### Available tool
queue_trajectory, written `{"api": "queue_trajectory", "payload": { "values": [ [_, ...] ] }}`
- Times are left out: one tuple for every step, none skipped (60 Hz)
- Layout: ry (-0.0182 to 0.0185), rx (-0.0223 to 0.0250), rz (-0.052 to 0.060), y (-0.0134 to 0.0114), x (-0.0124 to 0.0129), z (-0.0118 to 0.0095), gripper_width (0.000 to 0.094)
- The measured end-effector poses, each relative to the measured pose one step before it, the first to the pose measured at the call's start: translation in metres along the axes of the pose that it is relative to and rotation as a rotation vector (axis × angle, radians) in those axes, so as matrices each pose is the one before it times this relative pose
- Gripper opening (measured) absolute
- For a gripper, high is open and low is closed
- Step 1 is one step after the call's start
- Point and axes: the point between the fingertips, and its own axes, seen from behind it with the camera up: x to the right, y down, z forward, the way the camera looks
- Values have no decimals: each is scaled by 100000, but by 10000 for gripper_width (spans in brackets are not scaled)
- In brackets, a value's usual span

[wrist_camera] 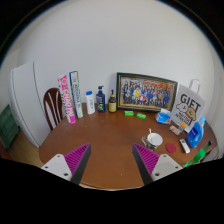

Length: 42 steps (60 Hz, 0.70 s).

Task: Pour water

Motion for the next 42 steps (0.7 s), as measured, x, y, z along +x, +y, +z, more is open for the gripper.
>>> {"api": "queue_trajectory", "payload": {
  "values": [
    [292,117,261,-11,139,8,859],
    [305,41,318,21,191,7,859],
    [316,-3,384,49,258,12,859],
    [309,-33,398,68,314,4,860],
    [303,-68,400,112,361,12,857],
    [319,-121,311,104,398,32,858],
    [301,-94,197,121,400,8,858],
    [557,-146,102,72,267,3,859],
    [360,-11,-23,163,562,-9,859],
    [413,-8,-96,149,540,-2,859],
    [470,71,-127,150,526,-29,860],
    [427,169,-160,186,550,-25,861],
    [493,201,-183,176,549,-36,860],
    [496,195,-166,208,585,-22,859],
    [556,96,-94,231,623,-35,859],
    [605,94,-5,280,657,-39,859],
    [613,60,101,305,655,-46,859],
    [570,109,190,324,673,-40,860],
    [478,131,208,332,645,-44,860],
    [407,163,197,363,672,2,861],
    [403,163,215,392,716,-3,861],
    [537,89,263,443,795,13,860],
    [907,-478,409,262,623,-129,860],
    [770,-88,270,509,897,-4,860],
    [847,-72,288,502,928,16,859],
    [846,-50,227,496,980,2,860],
    [893,-44,159,516,969,11,859],
    [909,-136,107,542,1028,16,854],
    [910,-258,114,560,1023,22,854],
    [938,-354,87,612,1077,47,853],
    [989,-324,73,575,1080,41,854],
    [1021,-218,83,541,1109,68,856],
    [946,-75,126,517,1120,65,858],
    [917,47,154,515,1108,72,856],
    [815,123,223,503,1080,78,857],
    [720,142,186,504,1066,91,857],
    [604,159,174,480,1014,98,856],
    [583,116,166,488,1058,126,857],
    [684,23,192,483,1092,155,857],
    [755,39,214,499,1121,147,858],
    [807,67,245,431,1146,165,857],
    [778,54,191,417,1097,211,857]
  ]
}}
